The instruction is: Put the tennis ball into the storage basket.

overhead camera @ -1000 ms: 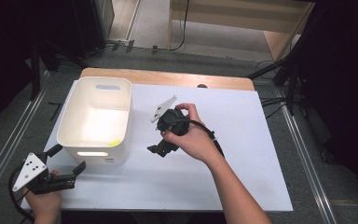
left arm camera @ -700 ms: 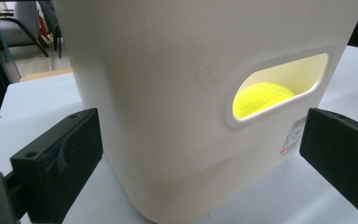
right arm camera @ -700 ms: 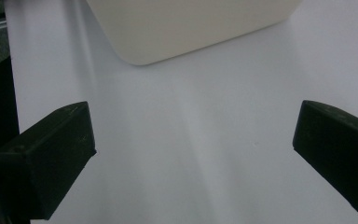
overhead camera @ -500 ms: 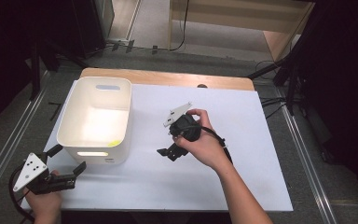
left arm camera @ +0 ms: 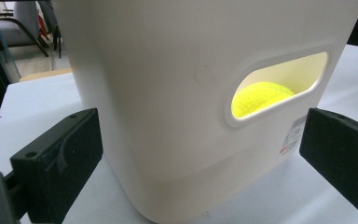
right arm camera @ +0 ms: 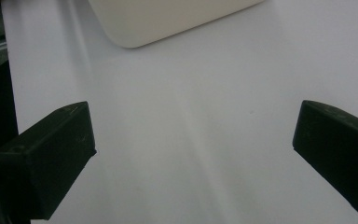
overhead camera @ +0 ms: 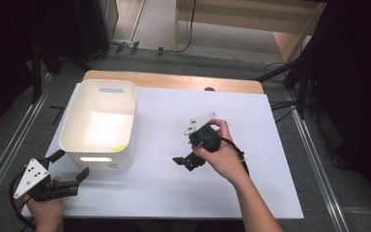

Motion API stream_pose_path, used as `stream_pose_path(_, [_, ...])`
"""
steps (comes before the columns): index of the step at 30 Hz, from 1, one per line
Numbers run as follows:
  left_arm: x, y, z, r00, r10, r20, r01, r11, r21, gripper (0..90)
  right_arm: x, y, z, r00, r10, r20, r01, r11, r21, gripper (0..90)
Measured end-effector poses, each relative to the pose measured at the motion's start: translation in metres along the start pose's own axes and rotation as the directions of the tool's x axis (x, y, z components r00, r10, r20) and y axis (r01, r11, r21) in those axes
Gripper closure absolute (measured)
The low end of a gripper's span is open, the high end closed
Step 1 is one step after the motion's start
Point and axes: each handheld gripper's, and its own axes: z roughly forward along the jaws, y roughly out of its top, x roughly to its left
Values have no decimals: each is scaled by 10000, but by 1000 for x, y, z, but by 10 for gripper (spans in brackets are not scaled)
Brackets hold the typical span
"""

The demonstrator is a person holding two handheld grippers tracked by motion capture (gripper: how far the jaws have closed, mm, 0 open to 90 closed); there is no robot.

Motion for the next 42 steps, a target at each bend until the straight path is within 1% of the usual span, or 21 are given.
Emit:
stream_pose_path(3, [0,0,0,10000,20,4,-20,10000,24,0,0,-7,-2,10000,54,13,-54,9999,-88,0])
stream_pose_path(5, [0,0,0,10000,25,3,-25,10000,31,0,0,-12,-4,9998,167,139,-165,9998,-114,0])
stream_pose_path(12, [-1,0,0,10000,39,5,-39,10000,30,0,-3,-29,-14,9980,510,376,-490,9975,-518,0])
stream_pose_path(16, [-1,0,0,10000,40,-8,-40,10000,59,0,-3,-37,-19,9971,590,480,-555,9959,-717,0])
stream_pose_path(22, [-1,0,0,10000,78,10,-79,10000,61,0,-5,-51,-27,9940,873,658,-802,9913,-1041,0])
stream_pose_path(23, [-1,0,0,10000,78,10,-79,10000,61,0,-5,-51,-27,9940,873,658,-802,9913,-1041,0])
stream_pose_path(26, [-1,0,0,10000,85,14,-85,10000,45,0,-6,-61,-31,9912,1063,789,-965,9881,-1195,0])
stream_pose_path(28, [-1,0,0,10000,79,13,-79,10000,47,0,-7,-67,-32,9898,1070,940,-953,9880,-1214,0])
stream_pose_path(30, [-1,0,0,10000,81,13,-81,10000,47,0,-7,-69,-33,9890,1115,970,-991,9873,-1242,0])
stream_pose_path(31, [-1,0,0,10000,87,18,-87,10000,47,0,-7,-76,-35,9876,1221,986,-1082,9848,-1362,0])
stream_pose_path(36, [-1,0,0,9999,115,29,-115,9999,52,0,-10,-92,-40,9820,1527,1109,-1332,9771,-1659,0])
stream_pose_path(37, [-1,0,1,9999,115,35,-115,9999,31,0,-10,-96,-41,9796,1646,1150,-1434,9744,-1732,0])
stream_pose_path(40, [-1,0,1,9999,122,34,-122,9999,49,0,-11,-105,-43,9766,1767,1228,-1521,9705,-1873,0])
stream_pose_path(41, [-1,0,1,9999,122,34,-122,9999,49,0,-11,-105,-43,9766,1767,1228,-1521,9705,-1873,0])
stream_pose_path(42, [-2,0,1,9999,123,30,-124,9999,54,0,-11,-110,-46,9757,1825,1211,-1554,9664,-2045,0])
